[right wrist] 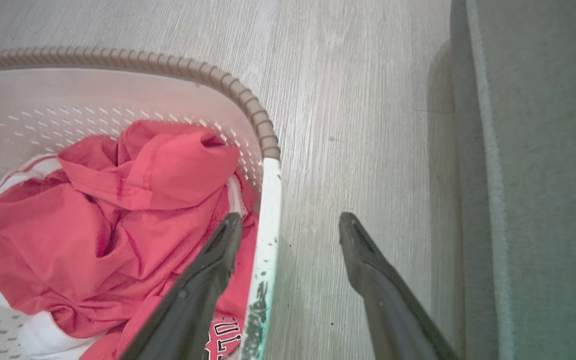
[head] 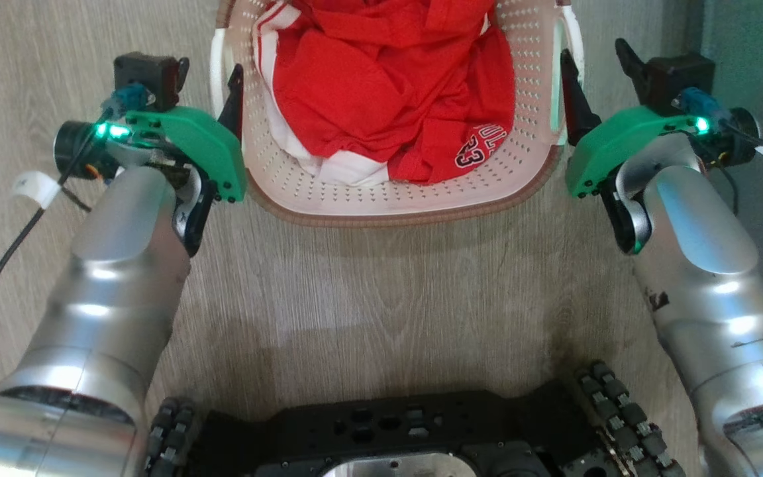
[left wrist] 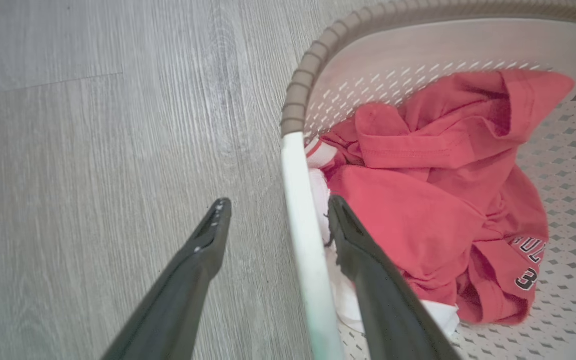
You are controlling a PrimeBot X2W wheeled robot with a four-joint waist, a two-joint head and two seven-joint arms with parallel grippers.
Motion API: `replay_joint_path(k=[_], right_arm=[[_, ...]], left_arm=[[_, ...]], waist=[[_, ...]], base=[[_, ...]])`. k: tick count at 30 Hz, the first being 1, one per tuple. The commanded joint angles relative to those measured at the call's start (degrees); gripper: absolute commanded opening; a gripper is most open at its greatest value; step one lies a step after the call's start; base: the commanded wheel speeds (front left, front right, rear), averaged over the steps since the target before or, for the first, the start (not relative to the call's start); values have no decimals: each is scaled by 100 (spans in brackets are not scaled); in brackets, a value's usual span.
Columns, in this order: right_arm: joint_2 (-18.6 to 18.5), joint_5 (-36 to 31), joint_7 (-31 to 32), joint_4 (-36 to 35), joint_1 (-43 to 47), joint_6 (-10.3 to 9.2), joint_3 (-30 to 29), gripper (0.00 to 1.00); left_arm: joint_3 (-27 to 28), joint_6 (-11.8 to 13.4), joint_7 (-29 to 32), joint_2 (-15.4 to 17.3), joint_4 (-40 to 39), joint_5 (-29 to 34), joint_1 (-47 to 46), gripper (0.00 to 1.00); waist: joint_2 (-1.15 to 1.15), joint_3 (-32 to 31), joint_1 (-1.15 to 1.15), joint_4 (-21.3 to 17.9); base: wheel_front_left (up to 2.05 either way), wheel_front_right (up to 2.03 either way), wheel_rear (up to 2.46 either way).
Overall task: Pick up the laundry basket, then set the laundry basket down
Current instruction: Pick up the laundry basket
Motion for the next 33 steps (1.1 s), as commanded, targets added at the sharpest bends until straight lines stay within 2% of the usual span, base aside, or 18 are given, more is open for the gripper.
replay_joint_path(k=[1, 11, 12, 13, 14, 15, 24, 33], right_arm=[[105, 40, -69, -10, 99, -8, 130, 100], [136, 175, -69, 569, -223, -8, 317, 100], [138, 218, -69, 673, -289, -8, 388, 34], [139, 248, -69, 729, -319, -8, 413, 18], [139, 248, -69, 729, -319, -8, 413, 18], [140, 335, -69, 866, -389, -8, 520, 0], [141, 413, -69, 1035, -522, -8, 640, 0], [136, 489, -69, 1231, -477, -8, 644, 0]], left_arm=[[74, -33, -53, 156, 4, 40, 3, 100], [-14, -108, -53, 82, 470, -97, -343, 100], [-49, -115, -44, 53, 592, -164, -392, 100], [-80, -118, -42, 37, 642, -202, -419, 28], [-80, -118, -42, 37, 642, -202, -419, 28], [-152, -120, 11, 2, 701, -326, -460, 0], [-519, -122, 26, -51, 733, -774, -514, 0], [-878, -122, 285, -61, 732, -1357, -419, 0]], waist=[[0, 56, 0, -2], [0, 289, 0, 66], [0, 316, 0, 85], [0, 328, 0, 97], [0, 328, 0, 97], [0, 353, 0, 120], [0, 318, 0, 164], [0, -53, 0, 179]], base=[[0, 0, 0], [0, 0, 0], [0, 0, 0], [0, 0, 0], [0, 0, 0], [0, 0, 0], [0, 0, 0], [0, 0, 0]])
